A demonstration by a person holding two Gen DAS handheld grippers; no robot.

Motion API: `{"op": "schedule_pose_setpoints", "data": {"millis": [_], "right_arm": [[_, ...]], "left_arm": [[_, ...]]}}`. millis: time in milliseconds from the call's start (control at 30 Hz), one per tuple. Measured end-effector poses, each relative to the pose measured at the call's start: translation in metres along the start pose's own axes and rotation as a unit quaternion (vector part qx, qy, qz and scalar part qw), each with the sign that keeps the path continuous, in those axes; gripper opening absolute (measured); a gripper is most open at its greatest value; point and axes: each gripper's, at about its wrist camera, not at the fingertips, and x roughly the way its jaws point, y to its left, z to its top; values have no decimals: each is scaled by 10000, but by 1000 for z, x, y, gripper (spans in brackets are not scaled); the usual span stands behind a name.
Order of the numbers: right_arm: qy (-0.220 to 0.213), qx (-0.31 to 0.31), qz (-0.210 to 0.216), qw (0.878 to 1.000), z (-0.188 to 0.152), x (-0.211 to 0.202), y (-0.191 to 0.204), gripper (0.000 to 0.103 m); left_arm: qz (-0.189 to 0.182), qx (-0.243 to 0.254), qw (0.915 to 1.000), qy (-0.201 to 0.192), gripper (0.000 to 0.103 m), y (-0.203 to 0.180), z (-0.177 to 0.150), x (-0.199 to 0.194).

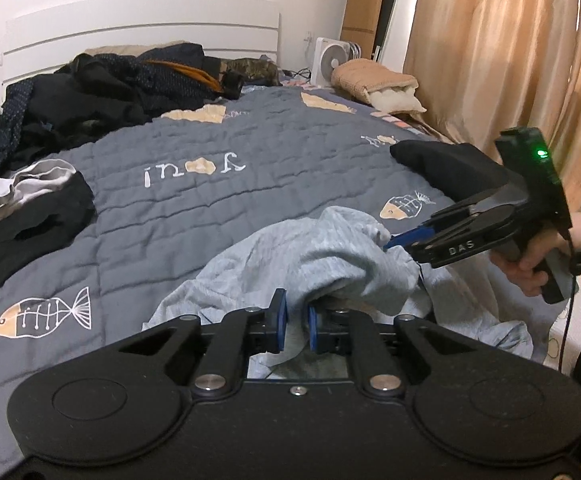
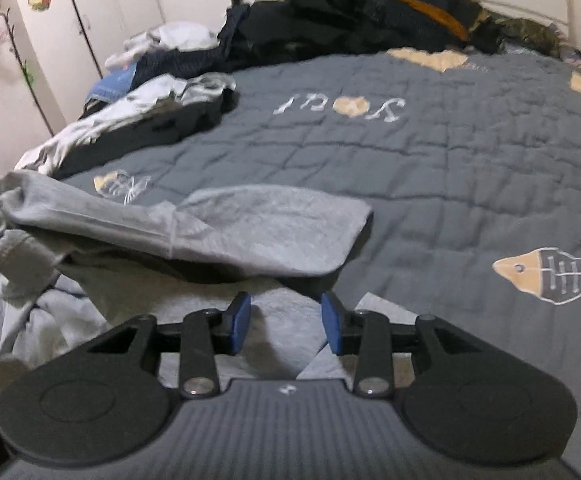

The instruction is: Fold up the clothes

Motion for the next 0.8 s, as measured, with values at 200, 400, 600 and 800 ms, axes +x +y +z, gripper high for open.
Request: {"op": "schedule_pose_setpoints", "data": {"millis": [200,400,600,800], "right_arm": [[361,-144,234,9990,-8,16,7,30],[214,23,283,9994,-9,2,9,0],[-568,-46,292,9979,4,-38,8,5],[-241,8,49,9997,6,-14,-5,34]], "left_arm": [[48,-48,9999,123,12,4,-3,6],[111,-139,9997,177,13,9,-3,7],[129,-112,9996,222,22,10,-4,6],[129,-82,9995,280,22,6,-5,9]]}}
